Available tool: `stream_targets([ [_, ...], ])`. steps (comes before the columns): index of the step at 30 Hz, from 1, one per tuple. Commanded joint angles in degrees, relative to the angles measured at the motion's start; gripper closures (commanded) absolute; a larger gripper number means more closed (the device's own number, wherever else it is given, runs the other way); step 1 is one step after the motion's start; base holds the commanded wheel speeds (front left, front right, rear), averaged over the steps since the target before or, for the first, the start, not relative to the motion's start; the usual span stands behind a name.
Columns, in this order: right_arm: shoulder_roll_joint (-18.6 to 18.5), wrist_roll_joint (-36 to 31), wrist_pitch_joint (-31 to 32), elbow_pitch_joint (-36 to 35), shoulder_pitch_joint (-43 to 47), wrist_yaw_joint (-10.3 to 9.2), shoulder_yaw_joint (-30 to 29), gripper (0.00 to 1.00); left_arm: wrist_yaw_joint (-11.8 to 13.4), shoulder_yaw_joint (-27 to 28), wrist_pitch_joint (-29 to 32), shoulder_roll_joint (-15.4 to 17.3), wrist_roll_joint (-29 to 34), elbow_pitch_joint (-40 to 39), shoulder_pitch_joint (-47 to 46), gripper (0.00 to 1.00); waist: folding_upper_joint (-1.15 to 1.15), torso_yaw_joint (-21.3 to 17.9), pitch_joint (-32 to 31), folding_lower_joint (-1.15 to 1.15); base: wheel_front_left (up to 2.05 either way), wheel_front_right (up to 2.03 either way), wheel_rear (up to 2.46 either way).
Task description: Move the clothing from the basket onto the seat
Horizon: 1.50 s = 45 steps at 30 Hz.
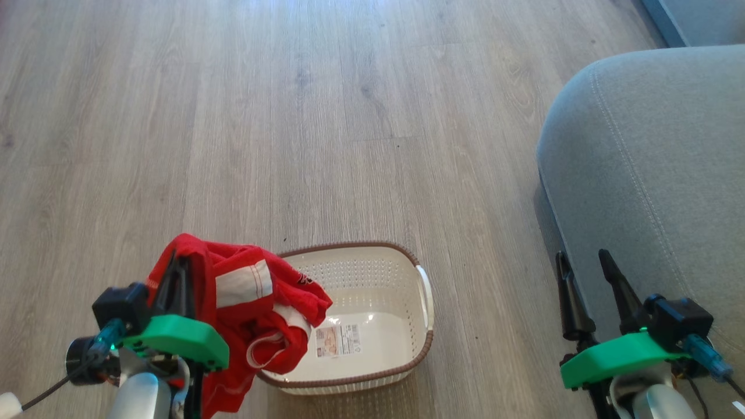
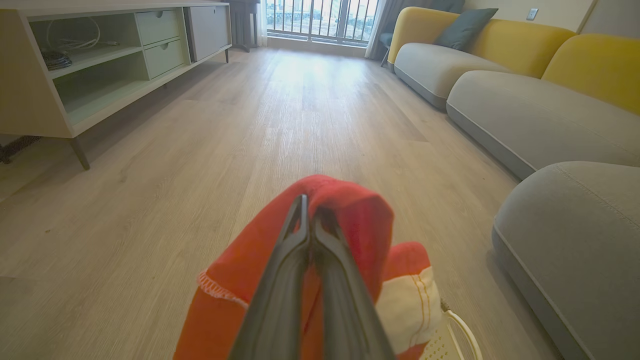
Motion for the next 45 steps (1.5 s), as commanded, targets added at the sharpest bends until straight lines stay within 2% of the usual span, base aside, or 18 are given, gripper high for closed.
stream_targets([
  [1, -0.2, -0.7, -0.5, -1.8, -1.4, 0.41, 1.5, 0.0, 0.2, 2.0, -0.7, 1.3, 0.5, -2.5, -1.9, 1.0, 0.0, 0.0, 0.0, 0.0, 0.0, 0.0, 0.0],
  [15, -0.2, -3.2, -0.5, -1.8, -2.4, 0.41, 3.1, 0.0, 0.2, 1.1, -0.7, 0.8, 0.6, -2.7, -2.2, 1.0, 0.0, 0.0, -0.1, 0.0, 0.0, 0.0, 0.0],
  [18, -0.6, -3.4, -0.5, -2.2, -3.7, 0.41, 7.7, 0.0, -0.3, 0.2, -0.7, 0.4, 0.6, -3.3, -2.3, 1.0, 0.0, 0.0, -0.3, 0.0, 0.0, 0.0, 0.0],
  [20, -1.4, -2.3, -0.5, -2.3, -4.9, 0.41, 13.0, 0.0, -0.7, -0.7, -0.7, 0.1, 0.8, -3.5, -2.4, 1.0, 0.0, 0.0, -0.4, 0.0, 0.0, 0.0, 0.0],
  [26, -6.9, 1.0, -0.5, -0.5, -11.8, 0.41, 31.6, 0.0, -1.6, -4.7, -0.4, -0.9, 1.2, -5.3, -3.4, 1.0, 0.0, 0.5, -1.1, 0.0, 0.0, 0.0, 0.0],
  [29, -9.2, 2.7, -0.5, 0.4, -16.1, 0.41, 38.7, 0.0, -2.0, -7.4, 0.1, -1.4, 1.4, -6.5, -4.0, 1.0, 0.0, 1.1, -1.2, 0.0, 0.0, 0.0, 0.0],
  [33, -10.7, 4.6, -0.5, 1.3, -20.7, 0.41, 43.2, 0.0, -2.3, -11.2, 0.5, -1.9, 0.9, -8.6, -4.5, 1.0, 0.0, 1.9, -1.2, 0.0, 0.0, 0.0, 0.0],
  [39, -11.9, 7.3, -0.5, 2.9, -24.4, 0.41, 47.0, 0.0, -2.7, -17.4, 1.2, -2.2, 0.5, -13.1, -4.5, 1.0, 0.0, 2.7, -1.0, 0.0, 0.0, 0.0, 0.0],
  [45, -12.8, 8.8, -0.5, 4.4, -25.8, 0.41, 48.5, 0.0, -3.2, -22.5, 2.1, -2.3, 0.3, -17.0, -4.3, 1.0, 0.0, 3.3, -0.9, 0.0, 0.0, 0.0, 0.0],
])
